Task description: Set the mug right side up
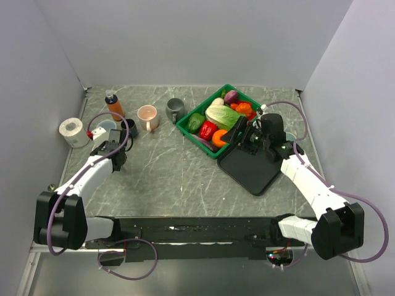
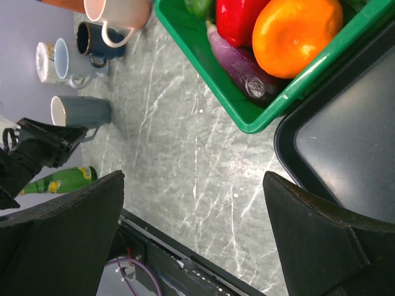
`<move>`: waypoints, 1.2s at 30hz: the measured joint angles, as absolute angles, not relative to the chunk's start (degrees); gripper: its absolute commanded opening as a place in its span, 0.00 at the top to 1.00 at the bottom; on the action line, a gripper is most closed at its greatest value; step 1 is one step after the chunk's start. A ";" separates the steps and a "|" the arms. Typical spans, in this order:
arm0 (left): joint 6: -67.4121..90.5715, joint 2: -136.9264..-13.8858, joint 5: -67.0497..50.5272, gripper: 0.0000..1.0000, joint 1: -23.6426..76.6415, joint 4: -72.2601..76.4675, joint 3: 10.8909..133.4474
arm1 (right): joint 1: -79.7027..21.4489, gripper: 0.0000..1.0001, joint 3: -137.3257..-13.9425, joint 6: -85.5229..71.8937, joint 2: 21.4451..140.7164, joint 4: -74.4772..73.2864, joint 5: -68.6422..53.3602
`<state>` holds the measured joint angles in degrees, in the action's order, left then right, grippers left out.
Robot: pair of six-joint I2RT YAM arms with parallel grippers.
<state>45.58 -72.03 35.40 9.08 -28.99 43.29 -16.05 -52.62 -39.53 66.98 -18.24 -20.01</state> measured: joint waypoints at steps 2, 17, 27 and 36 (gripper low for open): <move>45.76 -73.01 35.40 0.79 8.97 -29.65 44.31 | -15.97 0.00 -52.64 -39.57 67.09 -18.33 -20.12; 44.97 -68.90 36.18 0.06 8.82 -32.47 48.21 | -15.86 0.00 -53.34 -40.18 69.01 -18.81 -20.08; 37.80 -52.21 28.73 0.04 8.80 -33.56 51.20 | -14.96 0.00 -57.17 -37.52 70.87 -24.49 -11.03; 26.33 -53.69 6.22 0.04 8.75 -23.49 57.21 | -10.00 0.00 -62.26 -29.82 74.15 -31.77 10.46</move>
